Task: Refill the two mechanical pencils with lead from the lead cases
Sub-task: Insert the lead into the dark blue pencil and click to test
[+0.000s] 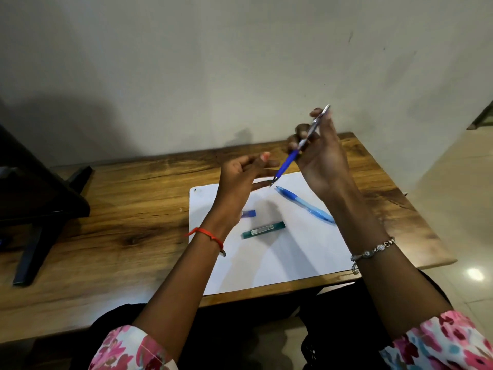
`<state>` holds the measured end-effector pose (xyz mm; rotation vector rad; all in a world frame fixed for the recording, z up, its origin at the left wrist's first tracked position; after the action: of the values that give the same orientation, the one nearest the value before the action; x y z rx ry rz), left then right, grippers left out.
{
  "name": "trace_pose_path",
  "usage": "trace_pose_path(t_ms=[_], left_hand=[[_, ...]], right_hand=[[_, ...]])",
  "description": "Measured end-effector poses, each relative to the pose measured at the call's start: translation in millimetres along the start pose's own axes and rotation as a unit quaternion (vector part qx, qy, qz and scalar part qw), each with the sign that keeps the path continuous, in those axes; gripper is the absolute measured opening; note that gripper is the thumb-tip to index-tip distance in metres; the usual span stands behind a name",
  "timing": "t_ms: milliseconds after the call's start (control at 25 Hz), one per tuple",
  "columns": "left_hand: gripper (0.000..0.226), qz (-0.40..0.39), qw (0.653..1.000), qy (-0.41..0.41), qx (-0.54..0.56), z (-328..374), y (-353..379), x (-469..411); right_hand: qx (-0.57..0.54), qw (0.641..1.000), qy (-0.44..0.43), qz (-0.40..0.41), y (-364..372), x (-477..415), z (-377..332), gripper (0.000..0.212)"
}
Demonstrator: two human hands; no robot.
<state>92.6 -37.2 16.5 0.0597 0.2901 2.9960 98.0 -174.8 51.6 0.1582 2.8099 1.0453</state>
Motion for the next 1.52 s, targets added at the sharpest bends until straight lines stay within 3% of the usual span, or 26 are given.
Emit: trace_pose_path(t_ms=[120, 320, 880, 1520], left_hand=[[0.015, -0.034, 0.993, -0.112, -0.006, -32.0, 7.1, 6.3], [0.015, -0.088, 0.968, -0.232, 0.038, -57.5, 23.0, 23.8], [0.019, -0.111, 0.94, -0.316, 0.065, -66.5, 29.5, 40.1], [0.02, -0.108, 0.929, -0.346, 0.07, -70.0, 29.9, 44.4]], right_hand=[[-0.125, 0.991, 0.03, 0.03, -18.2, -6.9, -8.0, 0.051], [-0.116, 0.991, 0.05, 0.046, -25.8, -6.0, -11.0, 0.059], [-0.041, 0.997, 0.048, 0.053, -17.7, 3.1, -15.7, 0.056], [-0.069, 0.995, 0.036, 0.062, -21.3, 2.6, -20.5, 0.053]])
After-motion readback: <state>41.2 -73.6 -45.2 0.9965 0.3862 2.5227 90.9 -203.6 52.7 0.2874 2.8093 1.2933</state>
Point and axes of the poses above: each hand's wrist, its own x-axis away from the middle knuckle, its own y-axis out of the palm, z = x × y, the point moved 10 cm from there along -x, towards the middle knuckle, and after that the axes turned 1 degree about z, right-handed, at the moved point
